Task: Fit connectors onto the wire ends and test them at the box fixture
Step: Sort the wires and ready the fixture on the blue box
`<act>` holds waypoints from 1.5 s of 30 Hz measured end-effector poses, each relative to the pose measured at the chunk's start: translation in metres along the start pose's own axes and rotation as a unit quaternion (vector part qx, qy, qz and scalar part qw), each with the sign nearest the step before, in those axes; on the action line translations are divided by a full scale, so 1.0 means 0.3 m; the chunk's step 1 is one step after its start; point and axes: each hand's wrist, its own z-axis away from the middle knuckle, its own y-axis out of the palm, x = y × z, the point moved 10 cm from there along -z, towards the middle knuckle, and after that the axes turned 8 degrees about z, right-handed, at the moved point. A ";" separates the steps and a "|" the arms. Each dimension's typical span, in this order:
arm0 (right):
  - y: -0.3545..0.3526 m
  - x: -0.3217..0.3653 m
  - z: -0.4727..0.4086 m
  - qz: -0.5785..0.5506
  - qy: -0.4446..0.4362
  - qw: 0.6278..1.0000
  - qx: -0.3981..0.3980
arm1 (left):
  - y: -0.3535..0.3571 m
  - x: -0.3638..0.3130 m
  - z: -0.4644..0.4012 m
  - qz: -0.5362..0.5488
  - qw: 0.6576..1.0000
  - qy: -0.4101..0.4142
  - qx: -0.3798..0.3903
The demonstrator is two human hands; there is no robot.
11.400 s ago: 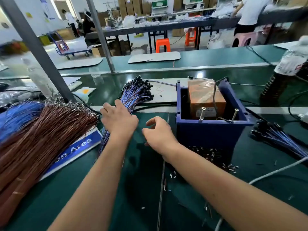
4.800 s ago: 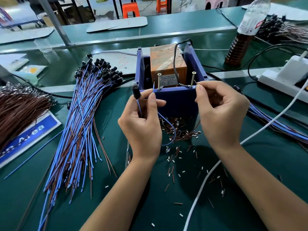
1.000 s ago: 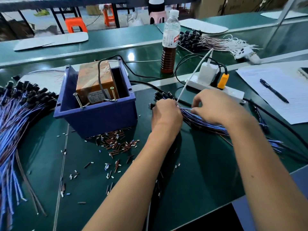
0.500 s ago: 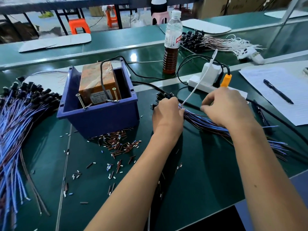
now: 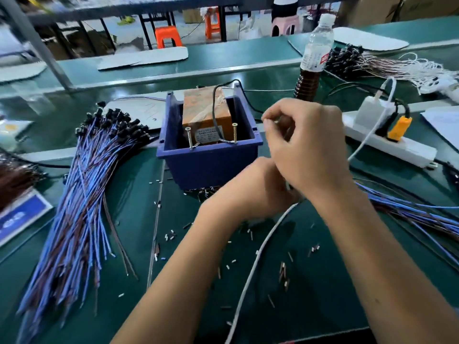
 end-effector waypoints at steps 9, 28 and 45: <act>0.317 0.432 0.115 -0.098 -0.087 0.984 0.118 | -0.365 0.324 0.370 0.028 0.980 -0.152 -0.126; 0.858 0.640 0.266 -0.192 0.051 0.909 0.366 | -0.850 0.819 0.655 -0.172 0.741 -0.446 -0.471; 0.708 0.588 0.184 -0.300 0.030 0.930 0.212 | -0.920 0.566 0.652 -0.089 0.675 -0.228 -0.696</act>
